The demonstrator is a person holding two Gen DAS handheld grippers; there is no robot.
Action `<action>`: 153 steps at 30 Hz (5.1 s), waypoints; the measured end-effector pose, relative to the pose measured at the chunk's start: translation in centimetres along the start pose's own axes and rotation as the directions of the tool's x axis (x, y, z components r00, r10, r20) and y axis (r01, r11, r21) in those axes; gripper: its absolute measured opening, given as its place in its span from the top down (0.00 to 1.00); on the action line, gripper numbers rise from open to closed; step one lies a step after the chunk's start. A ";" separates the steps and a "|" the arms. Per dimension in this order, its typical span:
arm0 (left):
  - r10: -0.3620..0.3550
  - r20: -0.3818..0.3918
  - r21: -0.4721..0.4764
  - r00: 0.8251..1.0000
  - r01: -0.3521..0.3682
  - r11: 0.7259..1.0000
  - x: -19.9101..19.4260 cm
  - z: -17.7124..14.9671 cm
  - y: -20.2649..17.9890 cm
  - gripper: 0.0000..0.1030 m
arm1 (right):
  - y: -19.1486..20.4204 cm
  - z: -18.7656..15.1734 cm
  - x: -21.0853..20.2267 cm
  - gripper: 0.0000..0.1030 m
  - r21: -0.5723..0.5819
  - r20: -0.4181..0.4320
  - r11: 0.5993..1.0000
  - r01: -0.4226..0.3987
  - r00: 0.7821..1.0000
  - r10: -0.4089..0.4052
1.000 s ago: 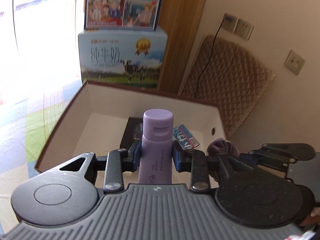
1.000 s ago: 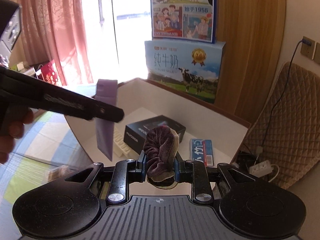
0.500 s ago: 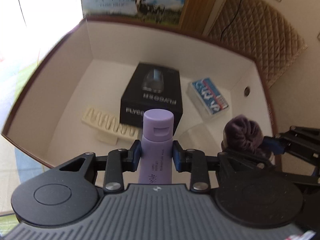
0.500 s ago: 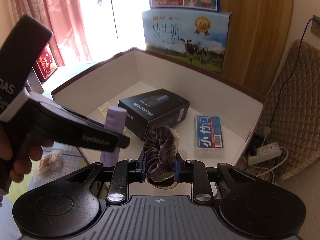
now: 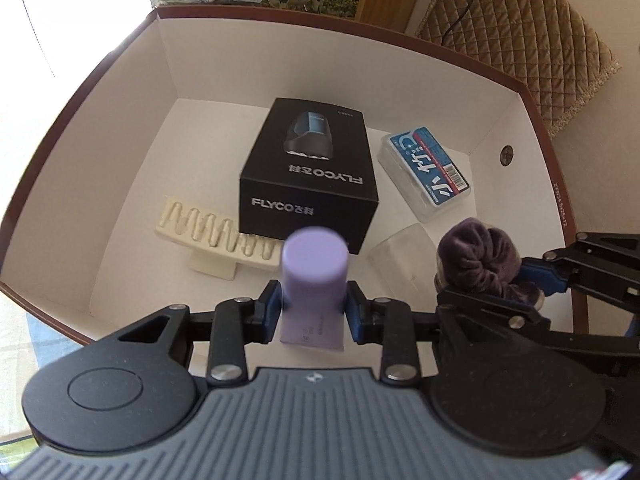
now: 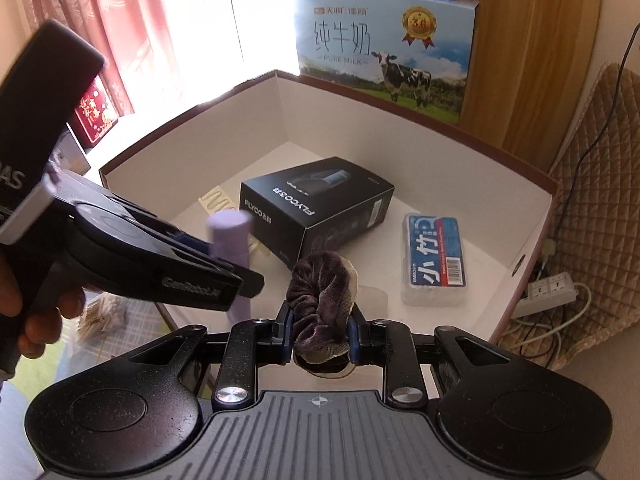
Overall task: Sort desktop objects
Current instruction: 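Lift and carry the scrunchie and lavender tube over the brown box, then open the left tool to drop the tube while the right tool releases the scrunchie, then withdraw both tools from the box toward the remaining items, then grasp the white bottle with the left tool while the right tool grasps the green lip balm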
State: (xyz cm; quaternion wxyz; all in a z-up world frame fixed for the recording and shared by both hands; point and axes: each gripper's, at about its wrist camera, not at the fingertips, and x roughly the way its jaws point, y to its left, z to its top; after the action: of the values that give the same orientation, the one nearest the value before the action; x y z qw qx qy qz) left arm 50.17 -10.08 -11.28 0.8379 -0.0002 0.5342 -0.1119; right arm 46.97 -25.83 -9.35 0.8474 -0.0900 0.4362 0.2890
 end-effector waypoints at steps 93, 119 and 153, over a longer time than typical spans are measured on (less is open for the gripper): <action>0.091 0.242 0.040 0.966 -0.103 0.994 -17.2 -14.8 4.7 0.08 | 12.0 -7.4 -13.0 0.02 0.209 0.146 0.975 0.072 0.984 -0.103; 0.131 0.125 -0.007 0.983 -0.131 0.991 -18.0 -22.9 9.5 0.08 | 18.2 -10.9 -9.9 0.02 0.193 0.001 0.981 0.011 1.000 -0.011; 0.060 0.103 0.140 0.993 -0.075 0.987 -10.7 -22.4 7.4 0.42 | 16.7 -13.3 -4.3 0.37 0.194 -0.005 0.979 0.063 0.998 -0.064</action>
State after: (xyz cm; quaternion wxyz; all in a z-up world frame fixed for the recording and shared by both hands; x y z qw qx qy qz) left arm 27.20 1.82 -12.22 0.8643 0.0728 0.4826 -0.1215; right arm 26.36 -19.32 -12.36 0.8613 -0.0204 0.4586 0.2179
